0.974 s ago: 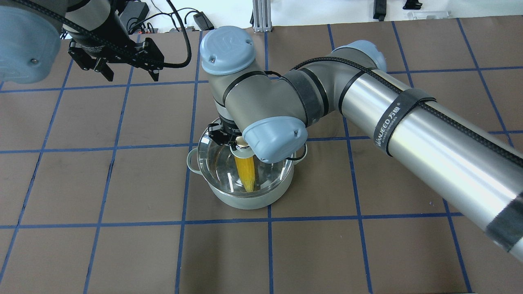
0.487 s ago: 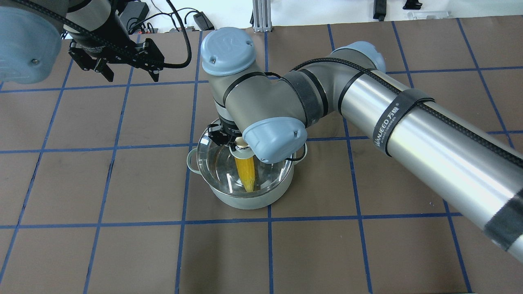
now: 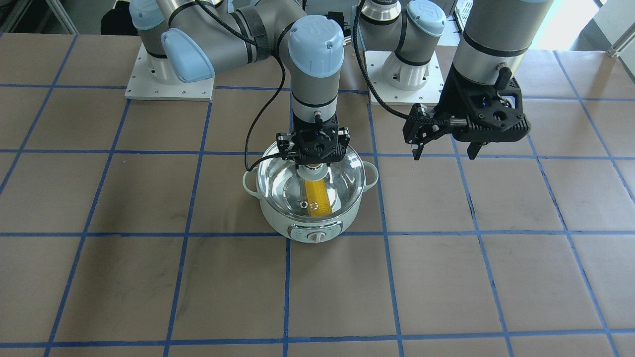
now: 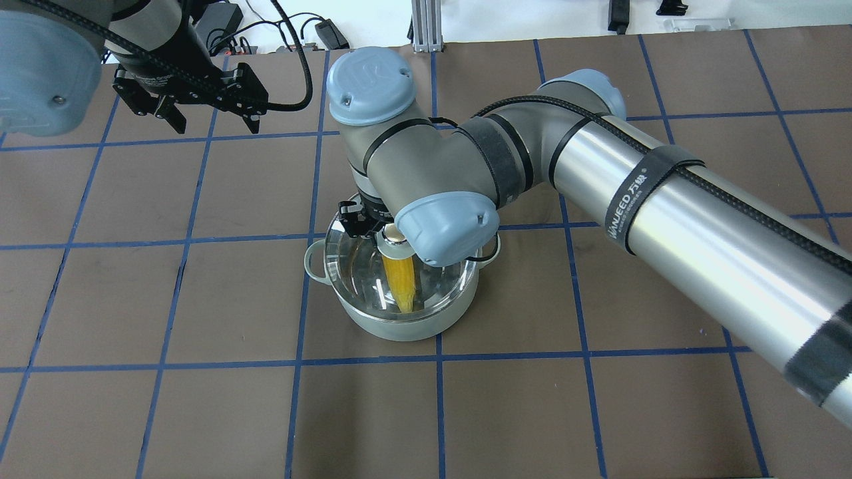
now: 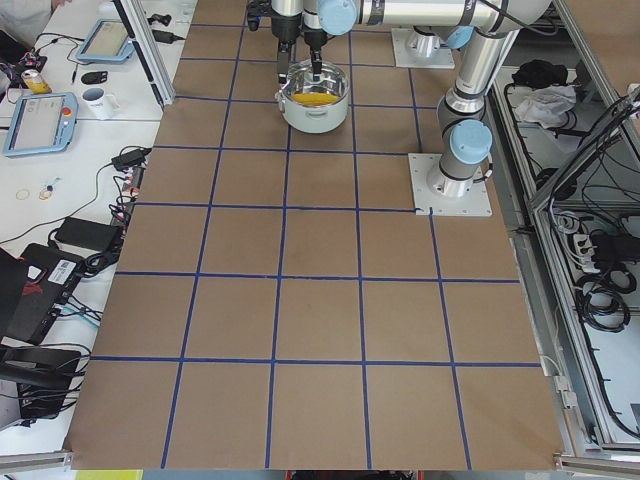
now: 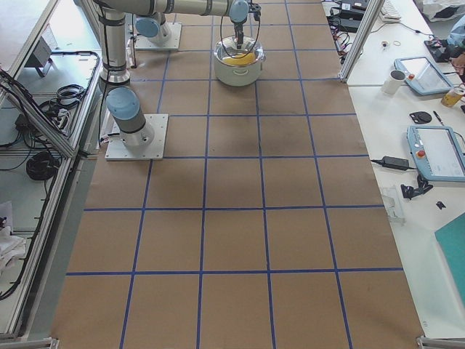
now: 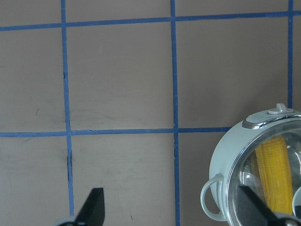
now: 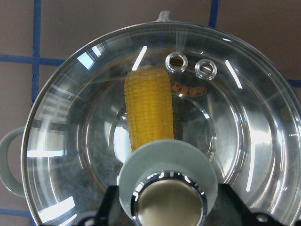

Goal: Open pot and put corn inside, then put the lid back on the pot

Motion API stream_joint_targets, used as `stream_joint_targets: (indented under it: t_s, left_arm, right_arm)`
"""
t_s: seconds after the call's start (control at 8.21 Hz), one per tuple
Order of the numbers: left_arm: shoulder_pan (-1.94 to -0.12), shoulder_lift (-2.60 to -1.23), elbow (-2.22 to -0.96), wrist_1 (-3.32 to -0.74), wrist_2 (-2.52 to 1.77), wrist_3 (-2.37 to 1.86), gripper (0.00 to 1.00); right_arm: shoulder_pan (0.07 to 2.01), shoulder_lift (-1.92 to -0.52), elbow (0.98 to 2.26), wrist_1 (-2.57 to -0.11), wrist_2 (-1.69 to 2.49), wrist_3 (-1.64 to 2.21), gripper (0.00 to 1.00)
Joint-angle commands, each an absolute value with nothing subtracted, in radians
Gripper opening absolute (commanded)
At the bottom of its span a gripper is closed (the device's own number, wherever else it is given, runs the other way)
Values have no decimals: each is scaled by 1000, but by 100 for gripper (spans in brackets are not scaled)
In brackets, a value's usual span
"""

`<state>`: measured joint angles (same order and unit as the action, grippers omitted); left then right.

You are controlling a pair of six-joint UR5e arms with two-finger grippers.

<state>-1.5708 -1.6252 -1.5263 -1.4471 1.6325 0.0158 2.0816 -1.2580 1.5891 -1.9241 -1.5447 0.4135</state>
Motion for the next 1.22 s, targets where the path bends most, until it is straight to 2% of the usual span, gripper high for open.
stream_joint_targets:
  t_s: [0.0,0.24,0.61,0.85,1.1]
  left_arm:
    - [-1571,-1629,-1526,-1447,1635,15,100]
    - [-1571,-1635,-1528,-1445,1634,14,100]
    - [-1572,-1617,-1525,-1448,1631,15,100]
    - [-1572,-1597,-1523,-1466,1631,15,100]
    - [-1574,-1579,-1517,-1505,1629,15,100]
  right_arm:
    - [2079,-1262,1576,-1925,-1545,400,100]
    - [1992,-1334,1562,-1908,-1557,368,100]
    - [1716,-1533,1560,-1714,-1571,24,100]
    - [1611,-1572,1562,-1692,-1572,-119,100]
    - [1614,-1591,1557,-1692,-1609,-120,100]
